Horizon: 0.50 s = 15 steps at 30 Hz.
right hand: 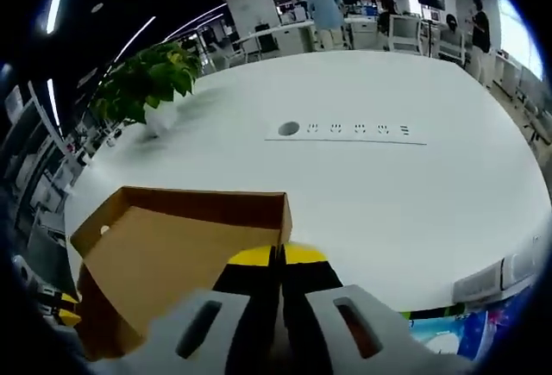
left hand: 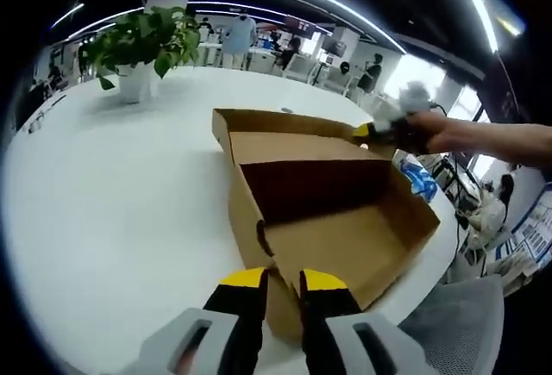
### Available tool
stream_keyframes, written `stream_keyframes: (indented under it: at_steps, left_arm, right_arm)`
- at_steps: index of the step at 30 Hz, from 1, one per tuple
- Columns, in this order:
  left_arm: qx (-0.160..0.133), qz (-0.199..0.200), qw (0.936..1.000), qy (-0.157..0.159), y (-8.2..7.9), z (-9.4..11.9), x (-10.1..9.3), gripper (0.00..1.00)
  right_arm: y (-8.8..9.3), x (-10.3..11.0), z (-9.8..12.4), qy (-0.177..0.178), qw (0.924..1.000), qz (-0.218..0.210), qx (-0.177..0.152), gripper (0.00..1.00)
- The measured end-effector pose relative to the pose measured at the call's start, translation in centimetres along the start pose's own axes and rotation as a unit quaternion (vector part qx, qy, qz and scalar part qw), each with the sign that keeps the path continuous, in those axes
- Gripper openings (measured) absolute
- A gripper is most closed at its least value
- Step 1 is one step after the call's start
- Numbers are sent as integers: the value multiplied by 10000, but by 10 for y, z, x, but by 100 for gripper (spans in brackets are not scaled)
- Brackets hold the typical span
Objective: Operate the shoe box by opening the lid, removing the specified soft item, and placing it in the target area until the item is outside and the box remains undamaged.
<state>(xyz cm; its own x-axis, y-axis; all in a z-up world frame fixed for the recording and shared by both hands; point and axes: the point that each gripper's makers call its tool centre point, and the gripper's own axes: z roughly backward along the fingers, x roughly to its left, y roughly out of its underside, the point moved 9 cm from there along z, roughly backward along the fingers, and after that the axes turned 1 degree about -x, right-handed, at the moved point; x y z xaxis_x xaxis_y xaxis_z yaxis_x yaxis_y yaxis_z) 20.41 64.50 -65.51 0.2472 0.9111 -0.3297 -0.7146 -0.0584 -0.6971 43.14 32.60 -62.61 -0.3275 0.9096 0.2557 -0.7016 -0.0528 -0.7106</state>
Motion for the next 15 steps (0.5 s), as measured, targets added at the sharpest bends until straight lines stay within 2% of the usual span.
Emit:
stream_keyframes:
  at_steps: [14, 15]
  left_arm:
    - [-69, 195, 9998, -69, 2, -2, -1, 14]
    - [-76, 212, 9997, -73, 2, -2, -1, 14]
  right_arm:
    - [-23, -4, 29, -127, 9972, 388, -631, 0]
    - [-24, -2, 33, -143, 9958, 573, -699, 0]
